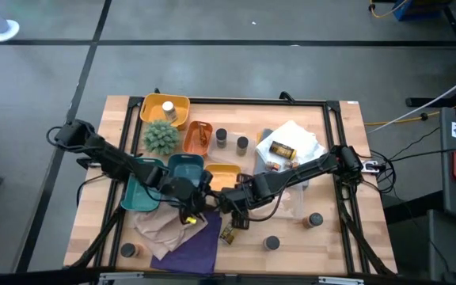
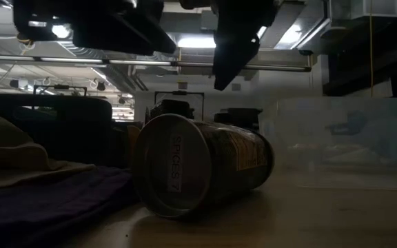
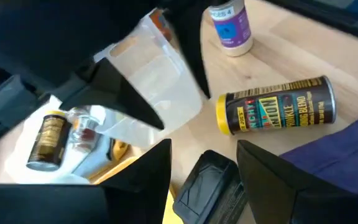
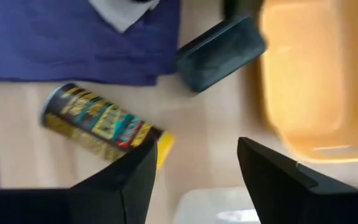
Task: Sort spices by type
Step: Put the green seasoning can into the green bin
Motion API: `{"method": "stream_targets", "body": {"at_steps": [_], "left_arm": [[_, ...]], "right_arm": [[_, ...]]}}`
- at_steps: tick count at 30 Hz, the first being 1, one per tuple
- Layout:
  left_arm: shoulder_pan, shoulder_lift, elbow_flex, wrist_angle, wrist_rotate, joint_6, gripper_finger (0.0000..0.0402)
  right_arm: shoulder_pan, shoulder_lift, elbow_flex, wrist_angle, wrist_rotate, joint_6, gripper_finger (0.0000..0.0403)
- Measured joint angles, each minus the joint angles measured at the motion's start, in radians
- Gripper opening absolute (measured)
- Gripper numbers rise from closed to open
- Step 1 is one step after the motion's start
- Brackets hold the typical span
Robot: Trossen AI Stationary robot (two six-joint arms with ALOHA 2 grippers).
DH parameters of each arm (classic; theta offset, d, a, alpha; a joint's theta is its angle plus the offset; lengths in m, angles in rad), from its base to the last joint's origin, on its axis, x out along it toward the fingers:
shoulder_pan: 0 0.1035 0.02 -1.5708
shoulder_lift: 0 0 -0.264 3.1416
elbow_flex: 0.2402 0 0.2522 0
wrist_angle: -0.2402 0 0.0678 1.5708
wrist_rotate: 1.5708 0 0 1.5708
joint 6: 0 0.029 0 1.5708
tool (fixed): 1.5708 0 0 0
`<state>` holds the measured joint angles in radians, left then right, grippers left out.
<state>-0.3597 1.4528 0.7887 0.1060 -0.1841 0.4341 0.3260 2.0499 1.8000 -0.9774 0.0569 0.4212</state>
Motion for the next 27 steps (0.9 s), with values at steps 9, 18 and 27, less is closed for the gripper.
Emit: {"method": "stream_targets", "body": {"at_steps": [9, 18, 27], "left_arm": [[0.123, 0.0, 0.013, -0.023, 0.227, 0.028, 0.0169], [0.173, 0.039, 0.17, -0.194, 0.317, 0.073, 0.015], [0.164, 0.185, 0.289, -0.327, 0.329, 0.069, 0.0133]], "right_arm": [[0.0, 0.0, 0.0, -0.039, -0.103, 0.15, 0.023], [0.0, -0.056, 0.0, -0.158, -0.102, 0.256, 0.023], [0.024, -0.175, 0.0, -0.277, 0.024, 0.308, 0.023]]}}
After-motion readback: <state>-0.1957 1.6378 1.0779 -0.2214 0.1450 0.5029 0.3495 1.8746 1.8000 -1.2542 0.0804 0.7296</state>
